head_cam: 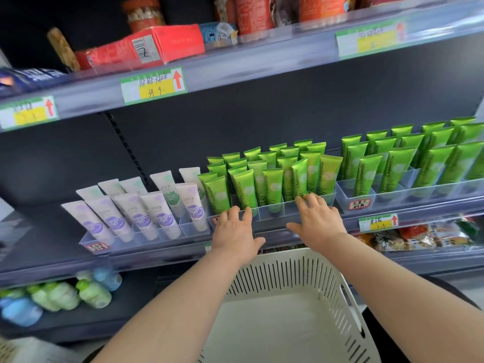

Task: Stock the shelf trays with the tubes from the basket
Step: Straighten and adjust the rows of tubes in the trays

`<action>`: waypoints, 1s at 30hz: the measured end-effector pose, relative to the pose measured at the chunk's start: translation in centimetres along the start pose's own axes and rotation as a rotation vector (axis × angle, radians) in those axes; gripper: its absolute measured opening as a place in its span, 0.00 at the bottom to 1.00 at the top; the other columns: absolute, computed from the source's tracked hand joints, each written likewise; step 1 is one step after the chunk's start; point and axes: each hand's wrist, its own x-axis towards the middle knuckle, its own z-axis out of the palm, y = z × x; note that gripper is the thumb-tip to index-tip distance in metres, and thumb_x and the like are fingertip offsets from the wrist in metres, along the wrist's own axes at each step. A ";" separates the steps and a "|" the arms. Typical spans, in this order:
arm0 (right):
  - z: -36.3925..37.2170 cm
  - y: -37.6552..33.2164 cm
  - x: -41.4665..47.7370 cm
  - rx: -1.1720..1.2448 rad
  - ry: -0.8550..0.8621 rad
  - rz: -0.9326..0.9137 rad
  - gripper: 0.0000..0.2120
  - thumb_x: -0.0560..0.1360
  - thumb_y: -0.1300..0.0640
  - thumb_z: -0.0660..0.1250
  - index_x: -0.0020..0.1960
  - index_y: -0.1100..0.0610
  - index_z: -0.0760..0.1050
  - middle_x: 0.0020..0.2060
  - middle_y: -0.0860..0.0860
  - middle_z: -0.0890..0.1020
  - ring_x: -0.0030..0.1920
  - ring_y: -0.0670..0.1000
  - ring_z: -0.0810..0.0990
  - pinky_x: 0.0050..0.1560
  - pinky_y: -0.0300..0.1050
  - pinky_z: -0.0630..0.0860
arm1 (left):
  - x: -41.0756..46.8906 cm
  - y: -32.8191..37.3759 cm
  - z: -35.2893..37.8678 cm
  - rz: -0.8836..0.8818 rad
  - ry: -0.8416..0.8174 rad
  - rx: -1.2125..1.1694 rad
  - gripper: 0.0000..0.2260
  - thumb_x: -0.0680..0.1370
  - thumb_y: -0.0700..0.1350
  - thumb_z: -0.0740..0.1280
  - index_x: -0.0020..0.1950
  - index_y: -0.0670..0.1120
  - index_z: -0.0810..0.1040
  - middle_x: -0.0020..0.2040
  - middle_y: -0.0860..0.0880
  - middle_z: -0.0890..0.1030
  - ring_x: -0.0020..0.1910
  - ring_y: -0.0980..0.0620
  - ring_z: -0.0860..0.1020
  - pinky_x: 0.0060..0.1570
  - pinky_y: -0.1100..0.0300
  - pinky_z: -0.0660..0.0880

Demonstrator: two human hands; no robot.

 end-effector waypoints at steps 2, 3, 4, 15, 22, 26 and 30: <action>0.0 0.0 -0.5 0.002 0.003 -0.003 0.35 0.77 0.37 0.56 0.77 0.55 0.52 0.71 0.52 0.61 0.72 0.53 0.58 0.67 0.54 0.65 | -0.5 0.1 0.0 -0.002 -0.009 0.003 0.36 0.77 0.63 0.60 0.79 0.49 0.51 0.75 0.45 0.57 0.73 0.42 0.57 0.72 0.49 0.57; 0.0 0.0 -0.8 0.004 0.005 -0.005 0.35 0.77 0.37 0.56 0.77 0.55 0.52 0.71 0.52 0.61 0.72 0.54 0.59 0.67 0.54 0.65 | -0.7 0.2 -0.1 -0.005 -0.013 0.006 0.36 0.77 0.63 0.60 0.79 0.49 0.51 0.75 0.45 0.57 0.73 0.42 0.57 0.72 0.49 0.56; 0.0 0.1 -1.0 0.004 0.006 -0.006 0.35 0.77 0.37 0.56 0.76 0.55 0.52 0.71 0.52 0.61 0.72 0.54 0.59 0.66 0.54 0.65 | -1.0 0.3 -0.1 -0.007 -0.018 0.008 0.36 0.77 0.63 0.60 0.79 0.49 0.51 0.75 0.45 0.57 0.73 0.42 0.57 0.72 0.49 0.56; -0.1 0.6 -2.5 -0.005 0.001 -0.048 0.36 0.77 0.37 0.56 0.77 0.56 0.51 0.72 0.51 0.60 0.74 0.52 0.56 0.68 0.54 0.64 | -2.1 0.5 -0.5 0.002 -0.063 0.026 0.35 0.78 0.61 0.61 0.79 0.49 0.52 0.75 0.45 0.59 0.73 0.42 0.58 0.72 0.47 0.59; -2.6 3.2 -2.8 -0.015 0.122 -0.145 0.20 0.79 0.44 0.57 0.67 0.52 0.68 0.62 0.49 0.73 0.63 0.53 0.71 0.59 0.51 0.70 | -1.2 2.5 -3.7 0.074 0.133 0.000 0.17 0.81 0.56 0.60 0.64 0.48 0.73 0.61 0.49 0.73 0.60 0.48 0.72 0.54 0.51 0.75; -5.7 5.5 -1.9 -0.015 0.292 -0.106 0.10 0.77 0.52 0.62 0.57 0.54 0.76 0.50 0.50 0.78 0.53 0.54 0.75 0.47 0.49 0.72 | 0.9 5.8 -7.2 0.219 0.326 -0.114 0.12 0.81 0.54 0.60 0.59 0.50 0.76 0.56 0.52 0.77 0.57 0.51 0.73 0.54 0.54 0.74; -7.8 7.6 -0.3 0.002 0.426 -0.056 0.09 0.71 0.58 0.71 0.50 0.57 0.78 0.42 0.54 0.78 0.46 0.59 0.77 0.40 0.51 0.73 | 3.9 9.3 -10.2 0.285 0.392 -0.147 0.11 0.81 0.52 0.62 0.60 0.50 0.76 0.57 0.52 0.78 0.59 0.49 0.73 0.54 0.52 0.73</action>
